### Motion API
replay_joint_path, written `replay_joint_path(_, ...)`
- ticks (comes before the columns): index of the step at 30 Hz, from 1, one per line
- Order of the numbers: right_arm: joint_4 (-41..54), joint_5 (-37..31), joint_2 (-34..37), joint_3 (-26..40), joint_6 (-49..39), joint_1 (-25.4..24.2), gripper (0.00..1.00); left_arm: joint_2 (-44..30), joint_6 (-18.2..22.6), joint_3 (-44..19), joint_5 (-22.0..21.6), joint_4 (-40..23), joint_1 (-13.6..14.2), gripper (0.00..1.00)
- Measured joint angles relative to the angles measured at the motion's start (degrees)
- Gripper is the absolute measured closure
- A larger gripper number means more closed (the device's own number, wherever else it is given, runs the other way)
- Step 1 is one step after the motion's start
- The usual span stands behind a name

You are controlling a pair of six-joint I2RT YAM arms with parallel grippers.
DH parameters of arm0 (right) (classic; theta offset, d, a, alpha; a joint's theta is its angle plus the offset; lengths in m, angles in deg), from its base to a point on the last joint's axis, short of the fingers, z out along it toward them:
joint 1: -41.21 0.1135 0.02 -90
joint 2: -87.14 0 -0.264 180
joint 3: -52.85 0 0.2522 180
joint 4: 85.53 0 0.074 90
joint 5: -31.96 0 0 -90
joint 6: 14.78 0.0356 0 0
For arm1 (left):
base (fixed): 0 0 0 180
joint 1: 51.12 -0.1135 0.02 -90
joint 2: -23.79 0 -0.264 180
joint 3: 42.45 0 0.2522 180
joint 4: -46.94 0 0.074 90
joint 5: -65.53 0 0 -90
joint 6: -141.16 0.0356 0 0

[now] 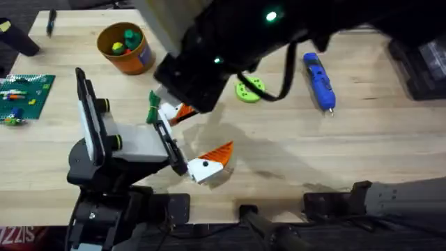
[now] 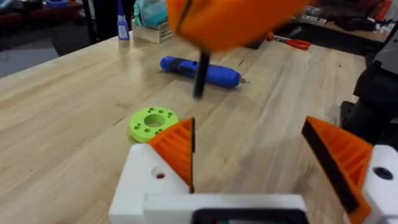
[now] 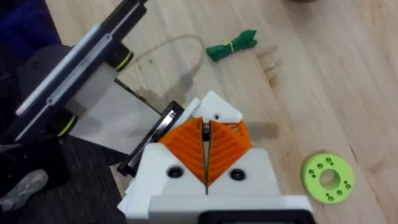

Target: Pick up the gripper from the table and insert it into the empty holder that is missing its gripper. Then pick up a screw, insert it into the mounting hole, and use the screwdriver to tighten it. Finally, clean up the table by picking up the vegetable and placing it into the bucket.

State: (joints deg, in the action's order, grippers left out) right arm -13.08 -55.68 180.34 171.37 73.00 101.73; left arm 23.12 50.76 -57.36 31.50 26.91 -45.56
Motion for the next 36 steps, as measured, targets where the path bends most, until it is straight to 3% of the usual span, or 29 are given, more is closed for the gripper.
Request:
replay_joint_path(11,-1.1,-1.3,5.9,0.2,-0.4,2.1,0.993,0.0,0.0,0.0,0.0,0.0,0.0,0.015)
replay_joint_path(18,-1.3,-4.5,6.1,0.2,-0.6,2.1,0.993,0.0,0.0,0.0,0.0,0.0,0.0,0.014)
replay_joint_path(36,-1.3,-5.6,8.2,0.2,-0.7,2.1,0.993,0.0,0.0,0.0,0.0,0.0,0.0,0.016)
